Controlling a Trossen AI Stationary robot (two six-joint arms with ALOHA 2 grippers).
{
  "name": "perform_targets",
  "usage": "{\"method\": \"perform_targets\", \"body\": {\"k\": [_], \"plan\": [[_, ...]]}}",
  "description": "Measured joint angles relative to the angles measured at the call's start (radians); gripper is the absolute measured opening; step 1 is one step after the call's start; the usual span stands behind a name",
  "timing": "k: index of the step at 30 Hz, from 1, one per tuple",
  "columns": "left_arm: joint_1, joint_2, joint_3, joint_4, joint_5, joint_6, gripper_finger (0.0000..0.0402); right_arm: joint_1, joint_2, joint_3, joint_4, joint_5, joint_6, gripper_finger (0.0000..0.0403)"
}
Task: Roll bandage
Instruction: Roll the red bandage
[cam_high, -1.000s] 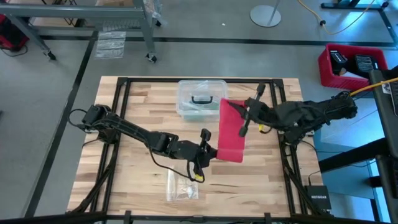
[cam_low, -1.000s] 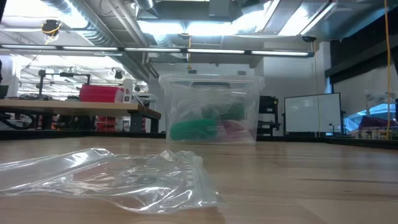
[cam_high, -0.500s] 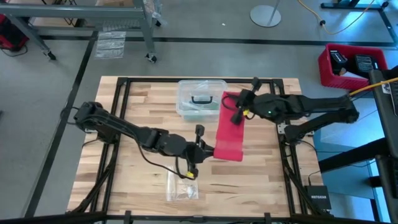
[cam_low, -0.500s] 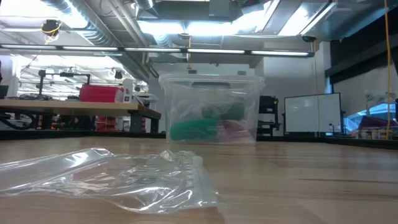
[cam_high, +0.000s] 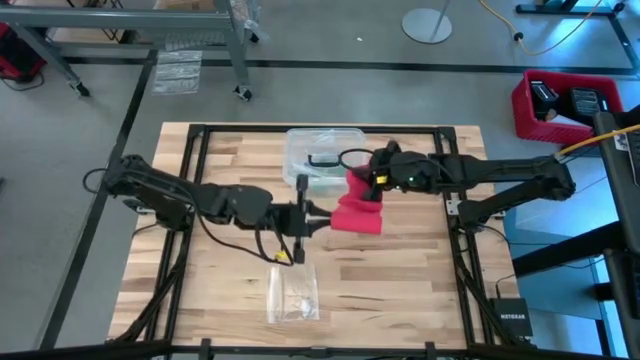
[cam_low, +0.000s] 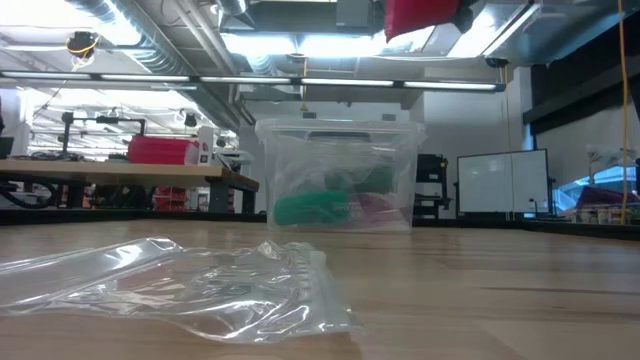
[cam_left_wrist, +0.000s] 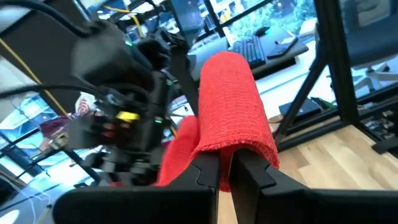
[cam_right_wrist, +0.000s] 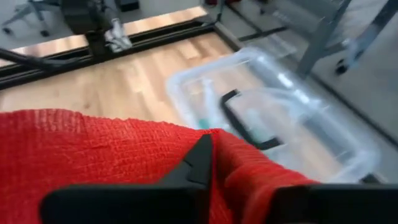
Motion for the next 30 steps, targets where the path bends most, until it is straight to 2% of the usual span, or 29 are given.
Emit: {"method": "perform_targets", "body": {"k": [5,8,12,20,26,30], "plan": [[0.028,-0.021,0.0,-0.018,-0.002,-0.002,0.001,0.001,0.023,-0.001,-0.005,-0.117,0.026,0.0135],[0.036,-0.029,0.0,-0.046,-0.006,-0.015,0.001,0.001,0.013,0.0,-0.008,-0.115,0.026,0.0178],[0.039,-0.03,0.0,-0.1,-0.011,-0.026,0.001,0.001,-0.017,0.039,-0.008,-0.065,0.085,0.0211],[0.039,-0.026,-0.002,-0.132,-0.019,-0.026,0.001,0.002,-0.025,0.16,-0.015,-0.032,0.213,0.0222],[0.039,-0.026,-0.003,-0.152,-0.017,-0.028,0.001,0.003,-0.026,0.203,-0.011,-0.082,0.229,0.0223],[0.038,-0.019,-0.003,-0.162,-0.012,-0.042,0.001,-0.016,-0.026,0.208,-0.01,-0.02,0.254,0.0223]]}}
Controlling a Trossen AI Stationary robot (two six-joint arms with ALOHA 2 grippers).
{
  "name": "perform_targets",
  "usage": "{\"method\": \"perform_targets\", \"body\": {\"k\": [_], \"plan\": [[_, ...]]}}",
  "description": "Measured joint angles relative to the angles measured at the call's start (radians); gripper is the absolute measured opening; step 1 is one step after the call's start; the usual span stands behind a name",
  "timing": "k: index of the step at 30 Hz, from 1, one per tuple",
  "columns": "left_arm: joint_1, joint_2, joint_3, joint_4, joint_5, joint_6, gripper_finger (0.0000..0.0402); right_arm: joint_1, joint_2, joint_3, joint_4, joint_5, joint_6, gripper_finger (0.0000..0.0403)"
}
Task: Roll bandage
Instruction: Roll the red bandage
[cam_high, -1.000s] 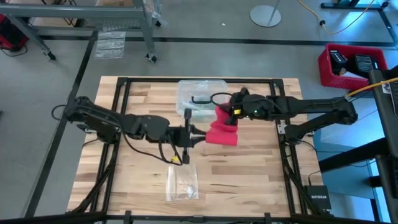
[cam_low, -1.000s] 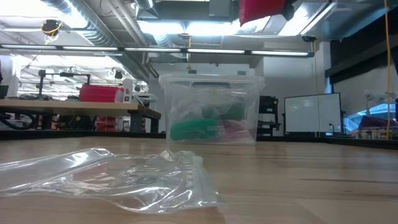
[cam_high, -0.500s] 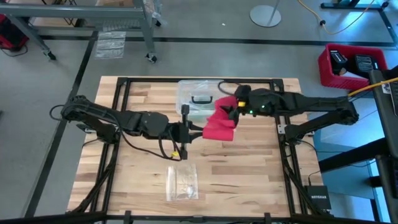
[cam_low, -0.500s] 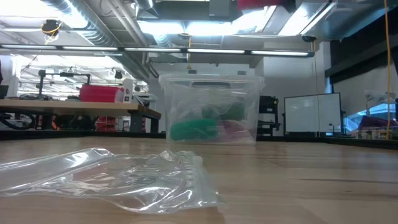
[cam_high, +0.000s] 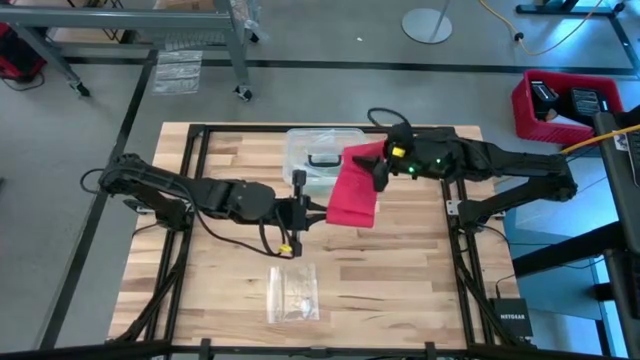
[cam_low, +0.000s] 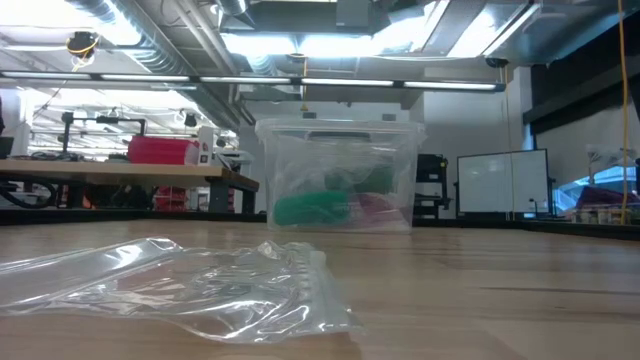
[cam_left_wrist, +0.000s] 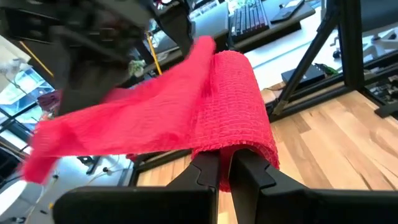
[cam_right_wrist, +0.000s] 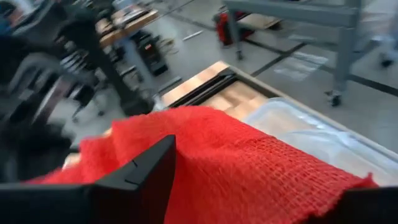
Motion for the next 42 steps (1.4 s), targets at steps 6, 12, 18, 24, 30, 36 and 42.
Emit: {"method": "perform_targets", "body": {"k": [6,12,18,24,30,36,42], "plan": [[-0.002,0.007,-0.002,-0.054,0.002,-0.037,0.001,-0.072,0.0,0.0,0.026,-0.063,0.123,0.0223],[0.007,0.008,-0.002,-0.1,-0.003,-0.071,0.001,-0.08,0.01,0.001,-0.074,-0.242,0.112,0.0223],[0.03,0.008,-0.002,-0.104,-0.007,-0.105,0.001,-0.079,0.009,0.001,-0.203,-0.331,0.16,0.0223],[0.049,0.008,-0.037,-0.098,0.06,-0.152,0.001,-0.042,-0.015,-0.034,-0.315,-0.16,0.184,0.0223],[0.072,0.008,-0.182,0.076,0.174,-0.207,0.001,-0.021,-0.088,-0.184,-0.285,0.025,0.223,0.0223],[0.087,0.008,-0.287,0.134,0.204,-0.271,0.001,-0.018,-0.139,-0.385,-0.085,0.052,0.417,0.0223],[0.078,0.008,-0.348,0.136,0.204,-0.295,0.001,0.0,-0.13,-0.49,0.184,-0.064,0.498,0.0223]]}}
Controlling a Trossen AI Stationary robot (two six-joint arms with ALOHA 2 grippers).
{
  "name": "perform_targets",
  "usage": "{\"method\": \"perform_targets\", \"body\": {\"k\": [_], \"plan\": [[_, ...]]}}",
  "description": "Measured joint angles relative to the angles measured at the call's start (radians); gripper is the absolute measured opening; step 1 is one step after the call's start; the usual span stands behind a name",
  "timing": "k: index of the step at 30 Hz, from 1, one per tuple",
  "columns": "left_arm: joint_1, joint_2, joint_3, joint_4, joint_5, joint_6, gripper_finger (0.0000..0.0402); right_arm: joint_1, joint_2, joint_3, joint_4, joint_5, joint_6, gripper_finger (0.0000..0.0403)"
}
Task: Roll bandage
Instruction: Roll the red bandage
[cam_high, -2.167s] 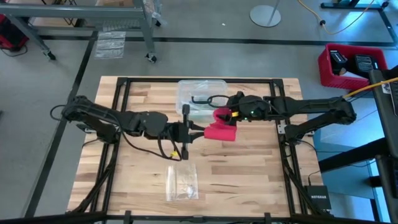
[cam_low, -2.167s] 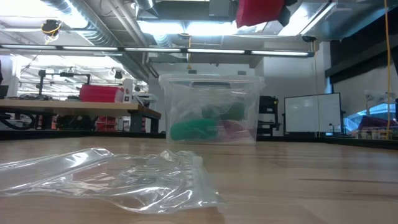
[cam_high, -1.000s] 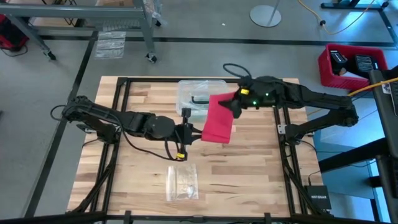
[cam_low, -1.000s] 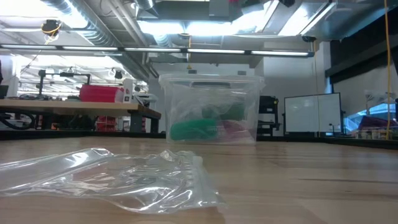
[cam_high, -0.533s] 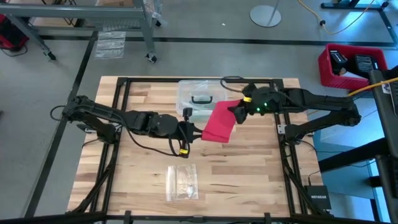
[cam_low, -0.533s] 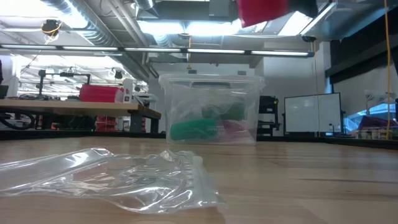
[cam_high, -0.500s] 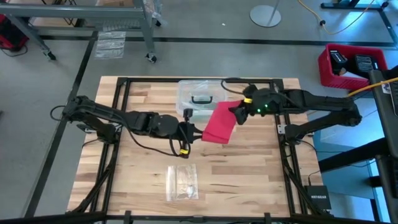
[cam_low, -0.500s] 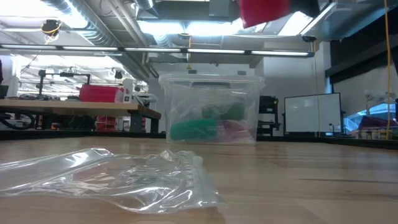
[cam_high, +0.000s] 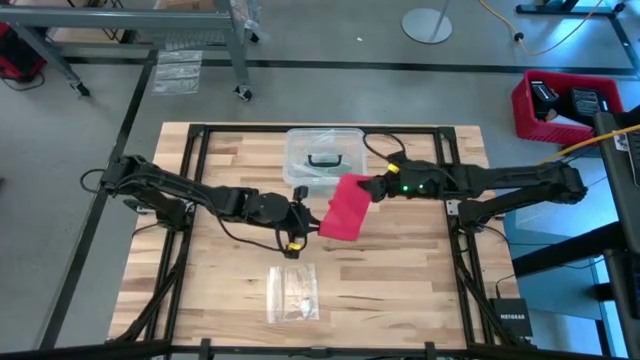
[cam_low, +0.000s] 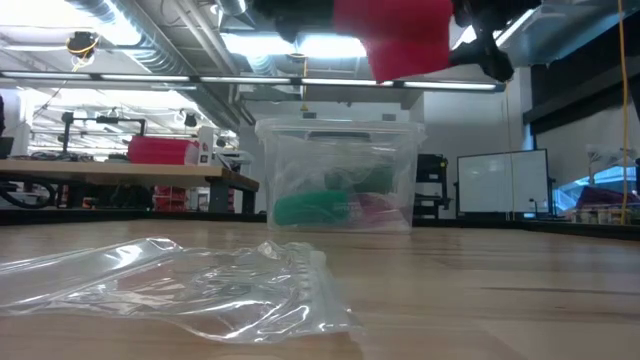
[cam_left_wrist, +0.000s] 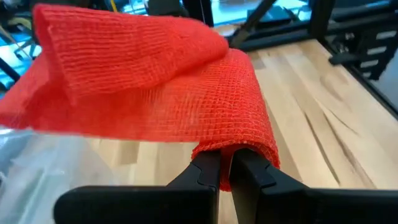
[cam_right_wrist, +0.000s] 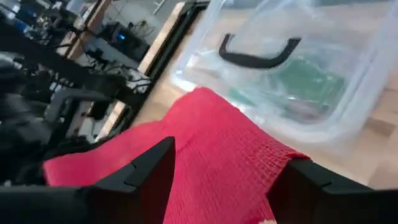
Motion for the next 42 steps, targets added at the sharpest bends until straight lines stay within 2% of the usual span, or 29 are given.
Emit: {"method": "perform_targets", "body": {"k": [5,12,18,22,27,29,33,35,39,42], "plan": [[-0.025,0.0,-0.063,0.0,-0.017,-0.007,0.001,-0.033,-0.092,-0.003,-0.08,0.146,0.023,0.0223],[-0.036,0.0,-0.102,0.022,-0.059,-0.037,0.001,-0.06,-0.251,-0.001,-0.048,0.207,-0.02,0.0223],[-0.037,0.0,-0.101,0.096,-0.046,-0.008,0.001,-0.06,-0.267,-0.001,-0.085,0.191,-0.038,0.0223],[-0.035,0.0,-0.101,0.095,-0.071,-0.009,0.001,-0.061,-0.242,-0.001,-0.133,0.031,-0.125,0.0223],[-0.032,0.0,-0.101,0.091,-0.084,-0.017,0.001,-0.06,-0.233,-0.001,-0.168,-0.202,-0.122,0.0223],[-0.029,0.0,-0.101,0.089,-0.084,-0.016,0.001,-0.06,-0.233,-0.001,-0.16,-0.214,-0.091,0.0223],[-0.026,0.0,-0.101,0.082,-0.085,-0.016,0.001,-0.061,-0.225,0.0,-0.078,-0.173,-0.07,0.0223],[-0.022,0.0,-0.101,0.075,-0.085,-0.024,0.001,-0.061,-0.213,0.001,-0.093,-0.263,-0.126,0.0223],[-0.022,0.0,-0.101,0.075,-0.086,-0.033,0.001,-0.06,-0.209,0.0,-0.276,-0.421,-0.156,0.0223],[-0.022,0.0,-0.101,0.076,-0.086,-0.033,0.001,-0.06,-0.213,-0.002,-0.468,-0.408,-0.158,0.0223]]}}
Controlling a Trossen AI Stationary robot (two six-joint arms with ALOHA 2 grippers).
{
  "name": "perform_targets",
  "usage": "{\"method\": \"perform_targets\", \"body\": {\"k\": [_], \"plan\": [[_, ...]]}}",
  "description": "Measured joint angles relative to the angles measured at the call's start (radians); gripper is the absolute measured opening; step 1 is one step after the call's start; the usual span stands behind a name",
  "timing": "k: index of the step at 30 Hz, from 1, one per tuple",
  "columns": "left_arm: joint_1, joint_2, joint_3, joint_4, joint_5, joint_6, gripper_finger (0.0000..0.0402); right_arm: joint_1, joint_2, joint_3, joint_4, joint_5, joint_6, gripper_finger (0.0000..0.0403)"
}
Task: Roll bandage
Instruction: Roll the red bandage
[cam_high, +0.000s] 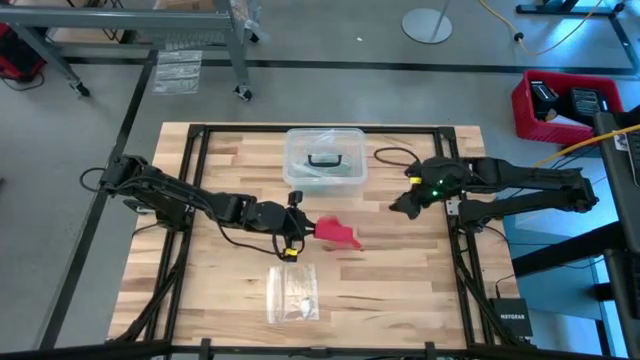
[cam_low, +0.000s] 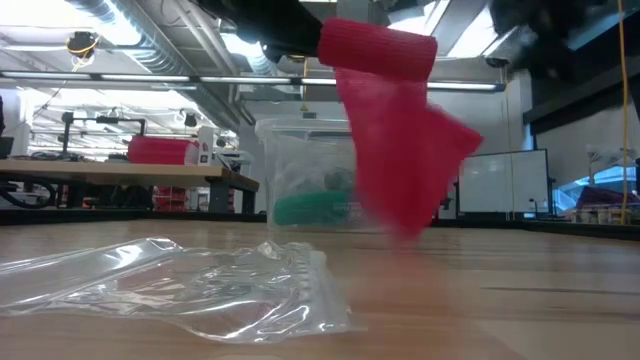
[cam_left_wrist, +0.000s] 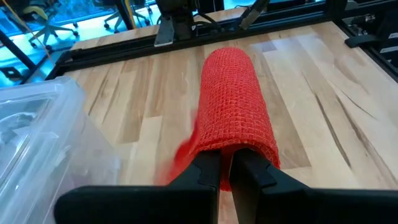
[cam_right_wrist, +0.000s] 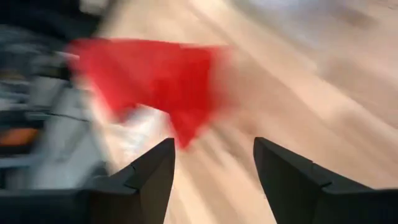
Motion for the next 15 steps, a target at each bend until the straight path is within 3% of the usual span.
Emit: {"method": "perform_targets", "body": {"k": [7,15], "plan": [[0.0,0.0,0.0,0.012,0.0,-0.014,0.001,0.0,0.013,0.001,-0.189,0.341,-0.021,0.0223],[-0.001,-0.056,0.094,0.02,0.078,-0.009,0.001,0.001,0.018,0.001,-0.046,0.374,-0.265,0.0223]]}}
